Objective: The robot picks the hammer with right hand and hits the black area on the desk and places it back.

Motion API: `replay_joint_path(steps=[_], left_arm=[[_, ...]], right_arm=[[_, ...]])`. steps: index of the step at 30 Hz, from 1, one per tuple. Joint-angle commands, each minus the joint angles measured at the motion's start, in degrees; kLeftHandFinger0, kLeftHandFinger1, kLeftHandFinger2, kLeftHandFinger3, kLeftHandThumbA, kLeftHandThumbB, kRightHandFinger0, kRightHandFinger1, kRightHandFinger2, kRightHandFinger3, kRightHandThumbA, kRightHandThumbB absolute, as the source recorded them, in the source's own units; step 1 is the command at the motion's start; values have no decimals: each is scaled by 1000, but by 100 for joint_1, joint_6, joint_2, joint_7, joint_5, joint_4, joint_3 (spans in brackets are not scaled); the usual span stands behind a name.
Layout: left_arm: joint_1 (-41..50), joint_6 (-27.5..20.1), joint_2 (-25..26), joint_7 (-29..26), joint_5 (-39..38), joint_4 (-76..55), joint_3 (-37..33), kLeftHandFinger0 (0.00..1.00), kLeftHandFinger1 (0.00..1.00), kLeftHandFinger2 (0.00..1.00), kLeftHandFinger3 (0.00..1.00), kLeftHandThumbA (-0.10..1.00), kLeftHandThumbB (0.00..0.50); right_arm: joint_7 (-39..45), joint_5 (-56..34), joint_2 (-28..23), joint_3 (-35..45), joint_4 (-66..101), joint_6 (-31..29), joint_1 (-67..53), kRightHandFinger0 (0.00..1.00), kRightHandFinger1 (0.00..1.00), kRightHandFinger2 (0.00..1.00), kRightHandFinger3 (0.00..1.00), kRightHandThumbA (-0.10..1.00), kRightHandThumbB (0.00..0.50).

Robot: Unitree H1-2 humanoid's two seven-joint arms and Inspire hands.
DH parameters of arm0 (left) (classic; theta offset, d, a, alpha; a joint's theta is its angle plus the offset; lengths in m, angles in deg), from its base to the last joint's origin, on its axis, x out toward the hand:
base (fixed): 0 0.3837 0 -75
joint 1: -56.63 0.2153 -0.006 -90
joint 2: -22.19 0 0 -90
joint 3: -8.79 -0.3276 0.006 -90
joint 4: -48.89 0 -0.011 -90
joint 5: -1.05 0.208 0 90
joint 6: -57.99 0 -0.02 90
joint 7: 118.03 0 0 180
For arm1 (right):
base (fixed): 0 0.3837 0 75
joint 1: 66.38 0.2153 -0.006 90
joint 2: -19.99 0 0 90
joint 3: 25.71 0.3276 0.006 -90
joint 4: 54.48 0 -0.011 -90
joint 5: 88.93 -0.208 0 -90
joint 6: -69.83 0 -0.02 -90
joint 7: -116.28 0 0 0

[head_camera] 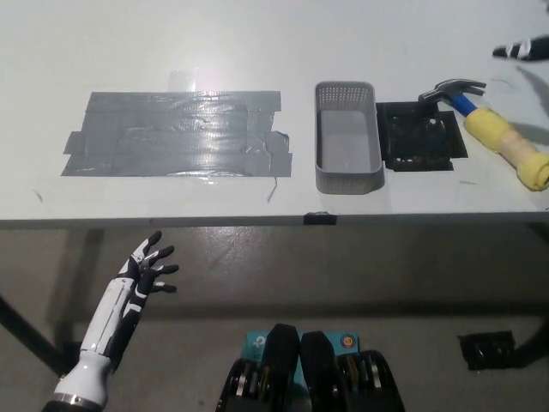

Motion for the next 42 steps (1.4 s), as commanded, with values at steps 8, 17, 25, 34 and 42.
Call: replay_joint_path(steps=[8, 17, 25, 34, 42], left_arm=[[-538, -81, -10, 20, -19, -88, 9, 964, 1000, 1000, 1000, 1000, 30], [-745, -305, -11, 90, -211, 94, 19, 1000, 1000, 1000, 1000, 1000, 104], [-778, -312, -29, 104, -233, 165, 0, 1000, 1000, 1000, 1000, 1000, 127], [-380, -374, -52, 93, -182, 77, -60, 1000, 1000, 1000, 1000, 1000, 103], [-49, -438, -90, 62, -147, 35, -83, 1000, 1000, 1000, 1000, 1000, 112]], right_arm=[[-309, -1249, 942, 387, 7018, 523, -2028, 1000, 1000, 1000, 1000, 1000, 346], [-364, -1059, 1823, -280, 7922, -252, -4219, 1000, 1000, 1000, 1000, 1000, 308], [-398, -1552, 2291, -223, 7826, -493, -5228, 1000, 1000, 1000, 1000, 1000, 322], [-490, -1201, 2431, -96, 6615, -1166, -5912, 1000, 1000, 1000, 1000, 1000, 237], [-569, -1658, 2488, 85, 5634, -1346, -6044, 1000, 1000, 1000, 1000, 1000, 248]])
